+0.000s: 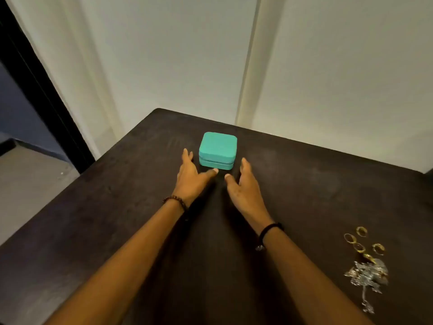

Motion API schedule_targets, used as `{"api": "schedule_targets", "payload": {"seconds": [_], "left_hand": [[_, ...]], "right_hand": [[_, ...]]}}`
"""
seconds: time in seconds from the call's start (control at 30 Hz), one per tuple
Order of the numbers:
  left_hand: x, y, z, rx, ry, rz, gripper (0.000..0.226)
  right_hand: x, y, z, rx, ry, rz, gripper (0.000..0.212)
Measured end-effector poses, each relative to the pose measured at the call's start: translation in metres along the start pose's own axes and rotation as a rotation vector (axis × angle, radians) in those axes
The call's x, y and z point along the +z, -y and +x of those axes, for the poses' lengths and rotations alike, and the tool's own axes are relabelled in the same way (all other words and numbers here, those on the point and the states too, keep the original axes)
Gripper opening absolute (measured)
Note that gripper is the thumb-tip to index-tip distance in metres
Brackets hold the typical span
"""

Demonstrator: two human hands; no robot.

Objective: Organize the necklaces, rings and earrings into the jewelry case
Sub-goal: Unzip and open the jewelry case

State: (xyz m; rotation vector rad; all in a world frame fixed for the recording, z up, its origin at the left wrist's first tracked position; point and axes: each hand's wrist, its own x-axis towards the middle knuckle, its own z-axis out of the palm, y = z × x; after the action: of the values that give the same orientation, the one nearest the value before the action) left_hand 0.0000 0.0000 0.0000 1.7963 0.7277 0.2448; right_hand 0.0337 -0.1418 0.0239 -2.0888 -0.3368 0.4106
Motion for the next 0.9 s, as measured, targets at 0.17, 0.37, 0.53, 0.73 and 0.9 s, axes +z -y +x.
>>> {"api": "schedule_targets", "payload": {"seconds": [0.17,0.37,0.53,0.73,0.9], "left_hand": [[0.007,0.009,0.04,0.109,-0.02,-0.11,0.104],[0.011,0.02,0.034,0.225,-0.051,-0.125,0.066],[0.011,0.026,0.001,0.211,-0.06,-0.147,0.088],[0.003,0.029,-0.077,0.178,-0.104,-0.039,0.065],[-0.023,0.047,-0.15,0.161,-0.131,-0.077,0.063]], "right_hand": [[0.018,-0.014,0.032,-0.223,-0.149,-0.058,0.064],[0.022,-0.03,0.031,-0.281,-0.172,-0.132,0.053],[0.02,-0.039,0.011,-0.327,-0.153,-0.07,0.057],[0.015,-0.052,-0.05,-0.359,-0.155,0.009,0.061],[0.016,-0.061,-0.119,-0.422,-0.055,0.105,0.056]]}}
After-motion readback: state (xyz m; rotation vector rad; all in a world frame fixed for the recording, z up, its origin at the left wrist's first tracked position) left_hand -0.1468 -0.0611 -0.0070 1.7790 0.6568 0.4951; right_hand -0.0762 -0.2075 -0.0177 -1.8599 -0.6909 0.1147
